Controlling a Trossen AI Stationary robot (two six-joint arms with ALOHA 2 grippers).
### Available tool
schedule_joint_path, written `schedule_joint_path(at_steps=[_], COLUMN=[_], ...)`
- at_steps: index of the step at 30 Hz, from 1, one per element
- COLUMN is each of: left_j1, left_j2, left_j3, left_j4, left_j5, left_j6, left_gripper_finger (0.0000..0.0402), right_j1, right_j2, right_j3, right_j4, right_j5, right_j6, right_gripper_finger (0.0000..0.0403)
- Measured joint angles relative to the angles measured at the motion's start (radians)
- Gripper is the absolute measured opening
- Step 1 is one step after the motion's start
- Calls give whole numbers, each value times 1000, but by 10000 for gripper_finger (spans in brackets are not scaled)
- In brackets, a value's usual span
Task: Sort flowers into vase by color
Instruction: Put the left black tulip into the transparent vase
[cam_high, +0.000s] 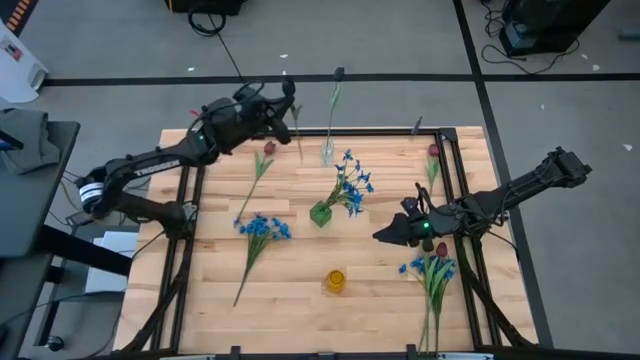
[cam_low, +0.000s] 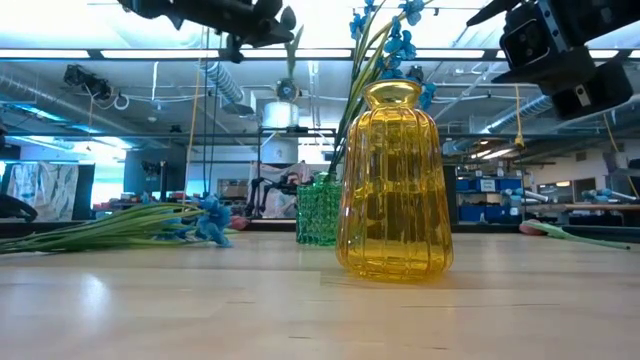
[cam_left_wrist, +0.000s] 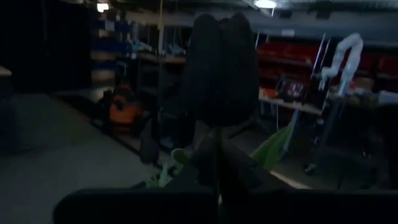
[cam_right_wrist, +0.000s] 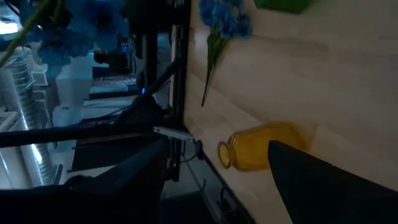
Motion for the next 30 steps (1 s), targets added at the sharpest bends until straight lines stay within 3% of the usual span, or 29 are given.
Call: schedule_joint_path(at_steps=[8, 18, 30], left_j1=[66, 109, 112], left_j2=[111, 256, 362], left_j3=[6, 149, 231], left_j4=[158, 202, 187], left_j5=[59, 153, 209], left_j6=[-30, 3, 18], left_gripper_finger=[6, 6, 6], right_j1=[-1, -1, -2], right_j2=[0, 0, 0], right_j3=[0, 0, 0], right_j4=[0, 0, 8], right_j5=[120, 300, 320], right_j6=[-32, -44, -35], right_gripper_finger=[287, 287, 287])
